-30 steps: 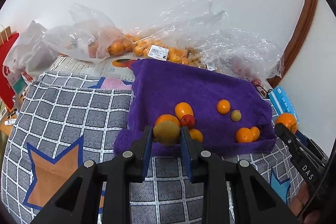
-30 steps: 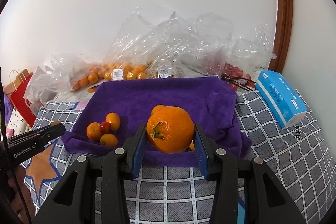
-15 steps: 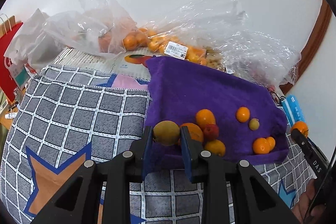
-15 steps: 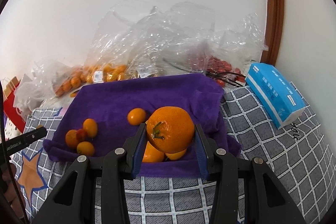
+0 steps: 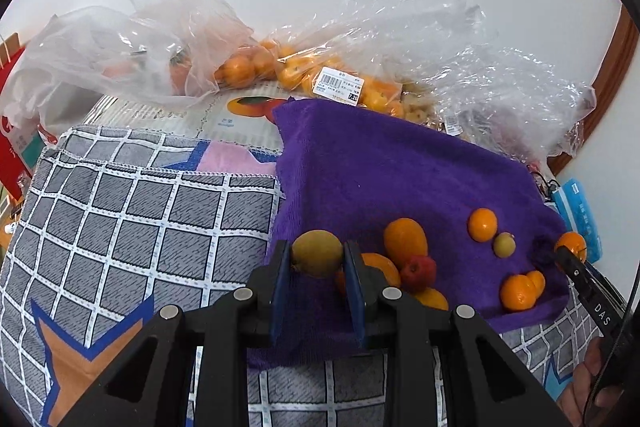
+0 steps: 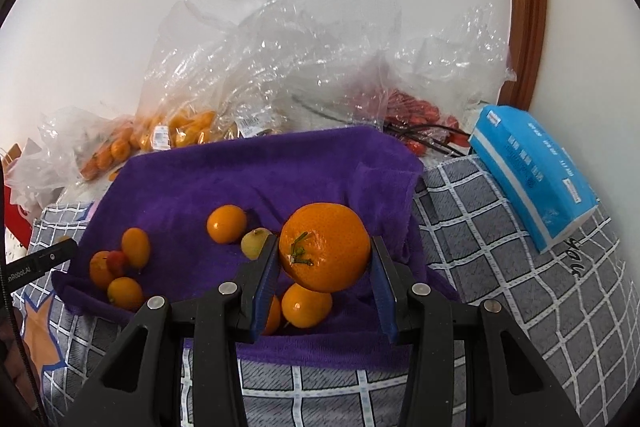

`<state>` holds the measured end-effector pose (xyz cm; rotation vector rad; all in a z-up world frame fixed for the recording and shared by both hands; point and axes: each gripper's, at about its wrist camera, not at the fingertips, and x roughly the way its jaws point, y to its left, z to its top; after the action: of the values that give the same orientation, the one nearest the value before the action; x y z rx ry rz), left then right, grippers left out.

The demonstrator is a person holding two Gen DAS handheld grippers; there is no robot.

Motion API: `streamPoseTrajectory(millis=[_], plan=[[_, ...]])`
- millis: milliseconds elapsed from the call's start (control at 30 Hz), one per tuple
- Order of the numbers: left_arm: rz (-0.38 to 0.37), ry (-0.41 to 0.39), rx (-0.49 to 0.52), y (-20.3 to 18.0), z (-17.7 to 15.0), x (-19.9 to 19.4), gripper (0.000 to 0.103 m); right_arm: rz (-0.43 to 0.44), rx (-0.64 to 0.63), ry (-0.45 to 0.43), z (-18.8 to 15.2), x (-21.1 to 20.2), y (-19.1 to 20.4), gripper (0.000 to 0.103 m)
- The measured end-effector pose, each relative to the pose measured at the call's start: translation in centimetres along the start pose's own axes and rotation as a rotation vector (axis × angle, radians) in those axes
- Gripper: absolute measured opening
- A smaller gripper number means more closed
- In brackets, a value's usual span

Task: Organize fruits
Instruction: 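Lower both tools onto the towel and open them to release the fruits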

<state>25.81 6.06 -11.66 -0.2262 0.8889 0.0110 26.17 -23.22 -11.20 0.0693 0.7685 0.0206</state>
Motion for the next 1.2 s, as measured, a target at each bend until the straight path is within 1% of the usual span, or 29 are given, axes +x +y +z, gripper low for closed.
streamPoseTrajectory(millis=[100,467,567,700,800,900,1000,1100,1200], plan=[[0.019,-0.005,0.007,-0.1,0.0,0.6,0.025,-0.005,-0.008,0.016,0.1,1.0,0.1,0.043],[0.059,-0.028,0.047,-0.8,0.1,0.8,0.026,-0.002,-0.030,0.061,-0.2,3.6,1.1,0.043],[0.074,-0.042,0.069,-1.1,-0.2,0.7,0.026,-0.017,-0.043,0.056,-0.4,3.7,1.3,0.043],[0.118,-0.056,0.104,-1.7,-0.5,0.8,0.026,-0.015,-0.039,0.065,-0.6,4.0,1.2,0.044],[0.121,-0.057,0.103,-1.7,-0.5,0.6,0.026,-0.016,-0.042,0.080,-0.8,4.4,1.1,0.044],[0.124,-0.058,0.105,-1.7,-0.6,0.5,0.026,-0.013,-0.042,0.077,-0.8,4.3,1.1,0.044],[0.142,-0.073,0.131,-2.1,-1.0,0.4,0.026,-0.008,-0.049,0.080,-0.9,4.2,1.2,0.044],[0.130,-0.085,0.135,-2.0,-1.4,0.1,0.026,-0.007,-0.051,0.079,-0.9,3.9,1.3,0.044],[0.063,-0.087,0.096,-1.1,-1.4,-0.4,0.026,-0.002,-0.050,0.067,-0.8,3.4,1.3,0.045]])
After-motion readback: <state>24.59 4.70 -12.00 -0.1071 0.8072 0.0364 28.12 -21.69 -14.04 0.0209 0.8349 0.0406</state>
